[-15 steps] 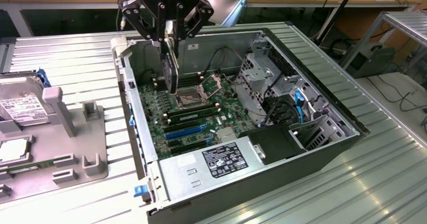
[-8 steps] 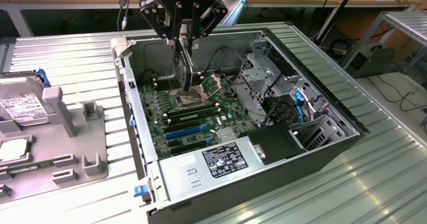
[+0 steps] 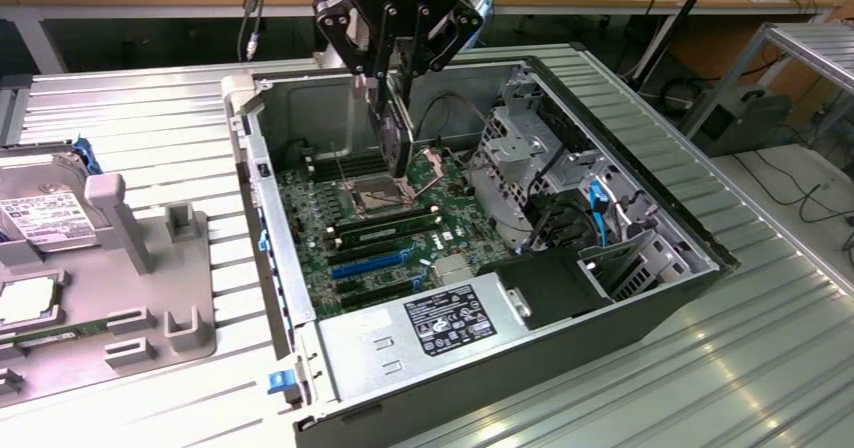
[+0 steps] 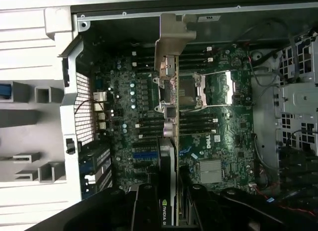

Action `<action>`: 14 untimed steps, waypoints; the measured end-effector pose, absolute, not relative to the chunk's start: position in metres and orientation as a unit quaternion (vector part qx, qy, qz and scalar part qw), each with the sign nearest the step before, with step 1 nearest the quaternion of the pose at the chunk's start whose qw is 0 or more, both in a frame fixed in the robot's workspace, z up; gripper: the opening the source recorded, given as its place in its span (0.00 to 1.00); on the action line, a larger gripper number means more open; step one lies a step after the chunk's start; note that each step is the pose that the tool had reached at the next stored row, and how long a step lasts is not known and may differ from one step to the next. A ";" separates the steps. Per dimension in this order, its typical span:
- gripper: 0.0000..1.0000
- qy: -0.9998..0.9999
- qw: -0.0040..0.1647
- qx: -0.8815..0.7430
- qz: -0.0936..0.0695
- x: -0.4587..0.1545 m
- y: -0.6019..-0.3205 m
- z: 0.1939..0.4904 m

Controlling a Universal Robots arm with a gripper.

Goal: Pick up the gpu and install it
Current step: 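Pick up the gpu and move the gpu toward the slot, then insert the gpu into the slot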

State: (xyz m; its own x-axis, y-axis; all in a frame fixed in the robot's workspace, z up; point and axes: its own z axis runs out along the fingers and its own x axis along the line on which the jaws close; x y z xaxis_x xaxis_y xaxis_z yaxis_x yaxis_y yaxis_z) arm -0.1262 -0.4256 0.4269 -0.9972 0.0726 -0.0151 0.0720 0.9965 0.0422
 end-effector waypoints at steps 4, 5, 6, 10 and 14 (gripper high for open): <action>0.27 0.999 0.008 0.036 0.021 -0.115 -0.426 0.427; 0.27 0.999 0.008 0.036 0.021 -0.112 -0.426 0.427; 0.27 0.999 0.008 0.036 0.021 -0.110 -0.426 0.427; 0.27 0.999 0.008 0.036 0.021 -0.109 -0.426 0.427; 0.27 0.999 0.008 0.036 0.021 -0.109 -0.426 0.427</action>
